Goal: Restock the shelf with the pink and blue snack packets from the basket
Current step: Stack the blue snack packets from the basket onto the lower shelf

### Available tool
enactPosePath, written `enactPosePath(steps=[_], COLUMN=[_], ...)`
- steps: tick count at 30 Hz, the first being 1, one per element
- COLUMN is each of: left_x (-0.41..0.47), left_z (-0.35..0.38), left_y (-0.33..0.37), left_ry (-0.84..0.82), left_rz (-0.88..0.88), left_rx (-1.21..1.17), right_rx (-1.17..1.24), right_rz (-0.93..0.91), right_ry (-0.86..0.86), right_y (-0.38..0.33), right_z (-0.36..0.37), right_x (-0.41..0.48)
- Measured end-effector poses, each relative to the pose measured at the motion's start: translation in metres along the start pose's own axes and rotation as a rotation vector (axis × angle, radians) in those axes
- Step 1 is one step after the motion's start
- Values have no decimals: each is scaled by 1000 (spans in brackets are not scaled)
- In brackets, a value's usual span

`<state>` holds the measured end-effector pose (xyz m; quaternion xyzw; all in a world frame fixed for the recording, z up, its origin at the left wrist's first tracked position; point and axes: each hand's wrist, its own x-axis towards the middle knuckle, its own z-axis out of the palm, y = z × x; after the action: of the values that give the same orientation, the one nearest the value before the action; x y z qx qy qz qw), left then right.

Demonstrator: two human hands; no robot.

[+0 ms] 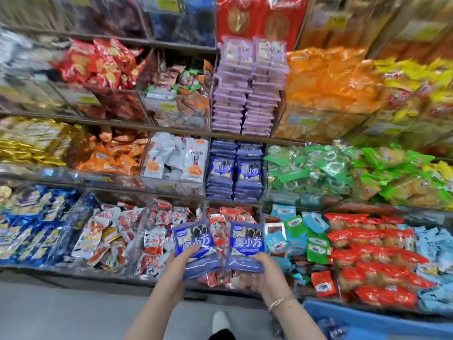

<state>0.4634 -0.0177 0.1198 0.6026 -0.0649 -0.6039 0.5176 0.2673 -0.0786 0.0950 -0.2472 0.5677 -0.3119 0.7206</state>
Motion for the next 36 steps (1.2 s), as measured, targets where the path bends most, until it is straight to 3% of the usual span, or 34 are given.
enactPosePath(steps=[10,17,21,31,33,36], left_x=[56,81,94,119,120,120], left_z=[27,19,19,28,27,27], left_y=[70,98,121,144,145,145], left_ry=[31,67,63,-3,-2,-8], left_rz=[153,186,197,161,151,138], left_rx=[-94,-183,-149,-122,-123,-103], right_rx=[-16,-259,-358,-288,-391,-746], right_rz=[-69,-248,-243,-229,-290,-429], right_ry=[-52,-23,-19,-14,16,79], right_y=[-91,-133,-147,-151,-150,-148], right_z=[31,77,85,107,112,118], right_x=[95,141,163,196,197,197])
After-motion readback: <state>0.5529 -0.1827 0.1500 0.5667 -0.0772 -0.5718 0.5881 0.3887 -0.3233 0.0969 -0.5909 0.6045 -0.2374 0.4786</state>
